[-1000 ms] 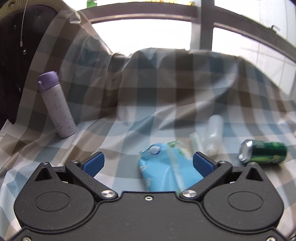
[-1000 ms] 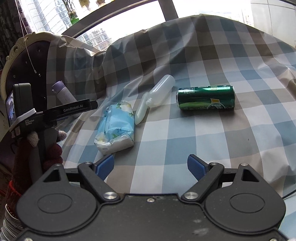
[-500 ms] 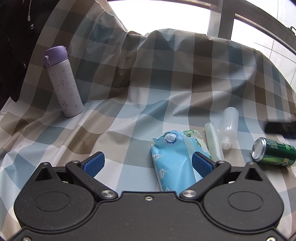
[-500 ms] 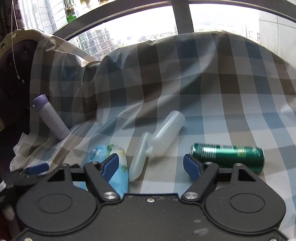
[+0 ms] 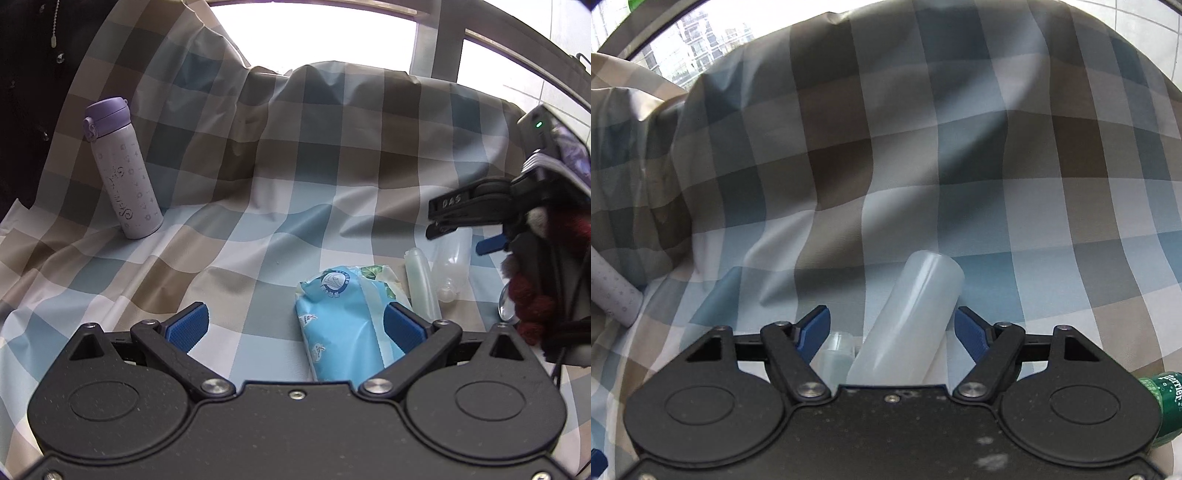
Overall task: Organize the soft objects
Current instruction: 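Close the right gripper on the white plastic bottle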
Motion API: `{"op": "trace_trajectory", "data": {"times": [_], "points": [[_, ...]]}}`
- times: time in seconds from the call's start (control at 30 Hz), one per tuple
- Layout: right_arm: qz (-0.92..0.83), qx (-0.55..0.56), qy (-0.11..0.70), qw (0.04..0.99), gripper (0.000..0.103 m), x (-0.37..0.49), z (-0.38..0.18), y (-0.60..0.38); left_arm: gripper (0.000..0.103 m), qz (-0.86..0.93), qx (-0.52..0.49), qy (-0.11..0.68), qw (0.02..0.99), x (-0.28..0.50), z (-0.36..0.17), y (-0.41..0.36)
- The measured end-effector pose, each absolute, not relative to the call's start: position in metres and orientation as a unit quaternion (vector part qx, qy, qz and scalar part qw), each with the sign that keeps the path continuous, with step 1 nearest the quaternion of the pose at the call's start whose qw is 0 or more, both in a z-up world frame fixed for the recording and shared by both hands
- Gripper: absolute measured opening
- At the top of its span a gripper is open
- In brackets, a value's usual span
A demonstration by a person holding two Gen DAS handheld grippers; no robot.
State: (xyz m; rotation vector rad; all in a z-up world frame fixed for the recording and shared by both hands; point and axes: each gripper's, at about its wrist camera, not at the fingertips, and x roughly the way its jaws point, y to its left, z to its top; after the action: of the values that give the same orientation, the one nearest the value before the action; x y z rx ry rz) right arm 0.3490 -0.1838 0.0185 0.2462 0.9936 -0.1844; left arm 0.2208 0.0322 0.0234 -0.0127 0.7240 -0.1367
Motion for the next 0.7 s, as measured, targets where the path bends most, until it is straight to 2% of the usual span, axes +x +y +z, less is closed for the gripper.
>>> {"op": "trace_trajectory", "data": {"times": [0.07, 0.1, 0.23, 0.5, 0.7], "points": [[-0.101, 0.114, 0.493, 0.856, 0.066, 0.356, 0.006, -0.183, 0.098, -0.066, -0.006, 0.355, 0.933, 0.221, 0.023, 0.032], [-0.107, 0.113, 0.501, 0.851, 0.057, 0.359, 0.001, -0.184, 0.098, -0.067, -0.007, 0.356, 0.932, 0.221, 0.023, 0.032], [-0.108, 0.11, 0.507, 0.848, 0.052, 0.361, -0.007, -0.184, 0.098, -0.067, -0.004, 0.357, 0.932, 0.221, 0.021, 0.032], [-0.063, 0.086, 0.483, 0.869, 0.05, 0.332, 0.041, -0.179, 0.098, -0.062, -0.006, 0.367, 0.928, 0.223, 0.016, 0.033], [-0.011, 0.097, 0.463, 0.881, 0.049, 0.267, 0.082, -0.183, 0.098, -0.055, -0.008, 0.369, 0.928, 0.221, 0.015, 0.038]]}}
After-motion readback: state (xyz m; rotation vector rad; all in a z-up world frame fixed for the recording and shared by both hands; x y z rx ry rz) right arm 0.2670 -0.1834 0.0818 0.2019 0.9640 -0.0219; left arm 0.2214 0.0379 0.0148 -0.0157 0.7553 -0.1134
